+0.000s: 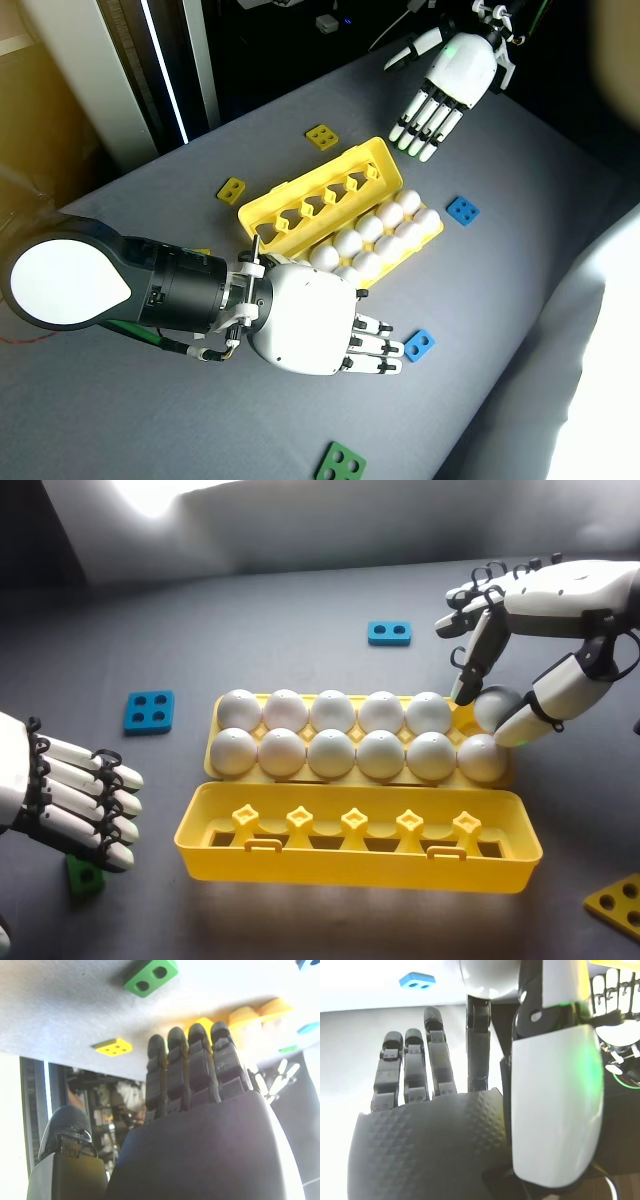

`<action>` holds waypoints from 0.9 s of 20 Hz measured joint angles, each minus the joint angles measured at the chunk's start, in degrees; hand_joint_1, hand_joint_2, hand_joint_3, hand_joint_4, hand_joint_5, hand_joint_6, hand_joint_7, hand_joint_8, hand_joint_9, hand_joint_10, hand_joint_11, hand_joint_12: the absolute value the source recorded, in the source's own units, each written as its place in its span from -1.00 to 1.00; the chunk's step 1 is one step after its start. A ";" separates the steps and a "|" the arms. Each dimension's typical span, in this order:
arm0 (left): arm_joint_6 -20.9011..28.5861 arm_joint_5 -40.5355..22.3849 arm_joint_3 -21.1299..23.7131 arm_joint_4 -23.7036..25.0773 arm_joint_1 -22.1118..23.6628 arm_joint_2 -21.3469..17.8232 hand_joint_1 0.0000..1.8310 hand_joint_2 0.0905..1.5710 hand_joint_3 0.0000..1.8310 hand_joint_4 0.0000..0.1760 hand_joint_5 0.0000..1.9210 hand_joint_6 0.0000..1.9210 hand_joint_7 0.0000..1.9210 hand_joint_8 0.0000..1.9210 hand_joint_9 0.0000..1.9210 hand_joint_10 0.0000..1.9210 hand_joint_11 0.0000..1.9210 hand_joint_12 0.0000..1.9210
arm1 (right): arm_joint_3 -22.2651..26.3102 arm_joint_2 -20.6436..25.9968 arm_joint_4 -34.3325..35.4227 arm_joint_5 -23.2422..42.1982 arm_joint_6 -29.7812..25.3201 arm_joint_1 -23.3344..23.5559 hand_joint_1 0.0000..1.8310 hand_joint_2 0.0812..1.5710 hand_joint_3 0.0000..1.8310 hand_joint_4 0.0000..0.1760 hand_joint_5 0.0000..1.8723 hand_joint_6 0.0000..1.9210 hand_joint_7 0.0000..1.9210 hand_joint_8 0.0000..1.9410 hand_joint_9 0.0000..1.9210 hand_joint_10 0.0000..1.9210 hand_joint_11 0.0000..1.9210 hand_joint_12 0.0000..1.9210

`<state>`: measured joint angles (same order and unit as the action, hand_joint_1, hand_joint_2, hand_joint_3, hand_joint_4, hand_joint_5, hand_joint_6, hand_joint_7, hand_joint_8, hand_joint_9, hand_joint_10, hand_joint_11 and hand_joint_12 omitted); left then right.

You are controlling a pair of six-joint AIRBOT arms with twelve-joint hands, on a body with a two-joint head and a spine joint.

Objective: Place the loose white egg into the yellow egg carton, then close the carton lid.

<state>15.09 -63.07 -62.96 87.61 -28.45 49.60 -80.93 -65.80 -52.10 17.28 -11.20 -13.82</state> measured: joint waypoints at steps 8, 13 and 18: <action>0.02 0.02 0.00 0.02 0.02 0.00 -1.00 0.40 -1.00 -1.00 -0.68 -0.99 -0.74 -0.99 -0.87 -0.99 -1.00 -0.99 | -0.09 -0.28 0.90 0.00 0.02 0.00 0.21 0.21 -1.00 1.00 0.41 -0.60 -0.71 -1.00 -1.00 -1.00 -1.00 -1.00; 0.02 0.00 0.00 0.02 0.02 0.00 -1.00 0.40 -1.00 -1.00 -0.69 -1.00 -0.76 -1.00 -0.88 -1.00 -1.00 -1.00 | -0.55 -0.72 2.62 -0.09 0.02 0.00 0.20 0.22 -1.00 1.00 0.37 -0.54 -0.72 -0.99 -1.00 -1.00 -1.00 -1.00; 0.07 0.00 0.00 0.07 0.20 0.00 -1.00 0.39 -1.00 -1.00 -0.67 -0.99 -0.74 -0.99 -0.86 -0.99 -0.98 -0.99 | -0.55 -0.76 3.28 -0.07 0.02 0.00 0.20 0.22 -1.00 1.00 0.36 -0.52 -0.71 -0.99 -0.99 -1.00 -1.00 -1.00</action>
<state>15.16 -63.07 -62.96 87.68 -28.25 49.60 -81.47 -66.57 -48.82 17.21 -11.18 -13.82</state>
